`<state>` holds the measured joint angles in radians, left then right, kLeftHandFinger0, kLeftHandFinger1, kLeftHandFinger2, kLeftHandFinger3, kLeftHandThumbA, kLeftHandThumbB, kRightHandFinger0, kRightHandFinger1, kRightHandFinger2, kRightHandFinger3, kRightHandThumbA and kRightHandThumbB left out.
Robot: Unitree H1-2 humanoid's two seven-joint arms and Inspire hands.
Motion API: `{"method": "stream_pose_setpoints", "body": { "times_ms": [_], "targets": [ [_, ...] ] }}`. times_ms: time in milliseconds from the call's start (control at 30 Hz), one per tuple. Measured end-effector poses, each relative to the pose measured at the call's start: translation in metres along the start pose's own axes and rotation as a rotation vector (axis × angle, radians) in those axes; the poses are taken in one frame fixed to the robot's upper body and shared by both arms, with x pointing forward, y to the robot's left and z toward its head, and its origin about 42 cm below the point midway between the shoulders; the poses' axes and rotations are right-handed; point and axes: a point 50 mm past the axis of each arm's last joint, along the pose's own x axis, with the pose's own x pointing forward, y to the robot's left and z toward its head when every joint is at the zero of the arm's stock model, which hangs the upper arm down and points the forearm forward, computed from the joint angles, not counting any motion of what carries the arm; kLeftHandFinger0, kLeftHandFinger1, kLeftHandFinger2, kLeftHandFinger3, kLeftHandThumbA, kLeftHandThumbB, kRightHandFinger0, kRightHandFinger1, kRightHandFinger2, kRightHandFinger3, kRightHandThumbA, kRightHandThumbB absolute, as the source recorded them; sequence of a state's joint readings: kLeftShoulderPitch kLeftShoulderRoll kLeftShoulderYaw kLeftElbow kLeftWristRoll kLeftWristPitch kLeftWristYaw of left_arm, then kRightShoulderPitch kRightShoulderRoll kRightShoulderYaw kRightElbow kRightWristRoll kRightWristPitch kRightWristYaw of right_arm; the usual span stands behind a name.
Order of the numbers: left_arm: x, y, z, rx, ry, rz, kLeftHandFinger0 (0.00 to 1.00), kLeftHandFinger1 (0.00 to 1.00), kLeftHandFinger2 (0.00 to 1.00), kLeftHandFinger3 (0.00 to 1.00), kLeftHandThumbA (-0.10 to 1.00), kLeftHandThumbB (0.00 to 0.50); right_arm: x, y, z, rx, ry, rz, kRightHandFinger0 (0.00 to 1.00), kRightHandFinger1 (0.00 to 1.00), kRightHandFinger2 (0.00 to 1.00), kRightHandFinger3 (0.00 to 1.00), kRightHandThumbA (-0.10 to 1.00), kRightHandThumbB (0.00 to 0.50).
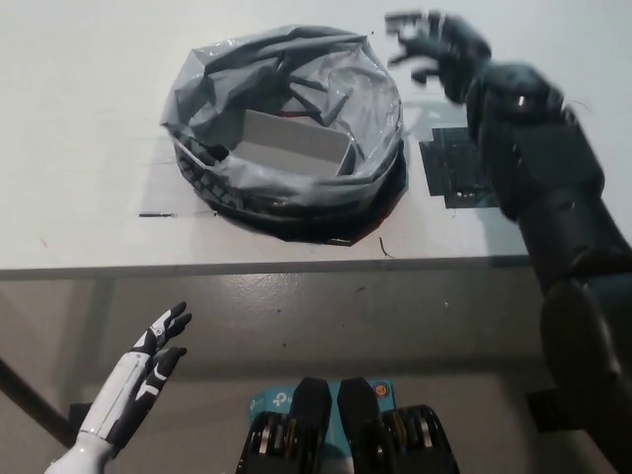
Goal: Use the right hand to pick up a small rectangular container and put it into a plastic bag and lift the bag
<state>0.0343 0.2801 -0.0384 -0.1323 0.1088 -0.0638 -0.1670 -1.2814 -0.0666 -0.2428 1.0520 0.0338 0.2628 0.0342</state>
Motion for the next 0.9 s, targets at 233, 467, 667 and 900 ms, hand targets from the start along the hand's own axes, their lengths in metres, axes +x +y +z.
{"method": "stream_pose_setpoints", "body": {
  "times_ms": [233, 467, 667, 900],
  "targets": [
    [0.003, 0.001, 0.002, 0.005, -0.007, 0.000, 0.88, 1.00, 1.00, 1.00, 1.00, 0.217, -0.005, 0.020, 0.067, 0.049, -0.112, 0.046, 0.00, 0.14, 0.68, 1.00, -0.10, 0.140],
    [0.004, 0.001, 0.002, 0.007, -0.010, 0.001, 0.88, 1.00, 1.00, 1.00, 1.00, 0.203, -0.007, 0.034, 0.067, 0.076, -0.089, 0.069, 0.00, 0.11, 0.54, 0.51, -0.10, 0.209],
    [0.004, 0.002, 0.002, 0.009, -0.009, 0.000, 0.88, 1.00, 1.00, 1.00, 1.00, 0.215, -0.007, 0.040, 0.056, -0.147, -0.079, 0.041, 1.00, 1.00, 1.00, 1.00, 0.83, 0.492],
    [0.004, 0.001, 0.000, 0.008, -0.003, -0.002, 0.87, 1.00, 1.00, 1.00, 1.00, 0.188, -0.006, 0.045, 0.013, -0.572, -0.011, 0.019, 1.00, 1.00, 1.00, 1.00, 0.91, 0.500]
  ]
}}
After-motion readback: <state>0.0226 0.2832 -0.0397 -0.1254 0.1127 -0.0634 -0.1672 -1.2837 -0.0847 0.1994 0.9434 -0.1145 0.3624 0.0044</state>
